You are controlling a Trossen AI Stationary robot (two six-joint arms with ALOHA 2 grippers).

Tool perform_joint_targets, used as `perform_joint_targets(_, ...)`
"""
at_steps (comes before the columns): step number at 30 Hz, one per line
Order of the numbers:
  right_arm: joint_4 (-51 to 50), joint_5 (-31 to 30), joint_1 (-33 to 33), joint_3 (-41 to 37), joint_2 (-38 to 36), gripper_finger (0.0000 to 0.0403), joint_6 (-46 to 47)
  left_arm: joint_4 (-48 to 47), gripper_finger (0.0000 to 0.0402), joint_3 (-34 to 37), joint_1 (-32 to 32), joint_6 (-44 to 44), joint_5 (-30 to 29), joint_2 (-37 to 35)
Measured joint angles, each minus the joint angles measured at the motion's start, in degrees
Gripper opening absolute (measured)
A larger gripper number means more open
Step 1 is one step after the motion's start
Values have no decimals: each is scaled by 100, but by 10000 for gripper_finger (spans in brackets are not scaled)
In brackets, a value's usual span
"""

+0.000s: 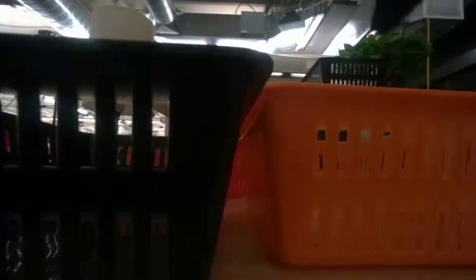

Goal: Stack baskets on shelf by color
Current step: Stack the orange bin on top of the other orange bins on the shelf

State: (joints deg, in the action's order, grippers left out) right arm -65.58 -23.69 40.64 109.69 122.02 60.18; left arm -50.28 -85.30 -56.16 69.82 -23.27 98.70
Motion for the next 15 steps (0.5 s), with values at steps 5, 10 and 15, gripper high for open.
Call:
perform_joint_targets(5, 870, 425, 42, -280, 198, 158, -489, 1, 69, 0, 1, 5, 0, 0)
perform_joint_targets(10, 927, 431, 42, -309, 258, 158, -137, 2, 69, 0, 0, 11, 0, 0)
perform_joint_targets(15, 128, 453, 275, 363, 266, 158, 638, 509, 69, 7, 147, -430, -104, 26)
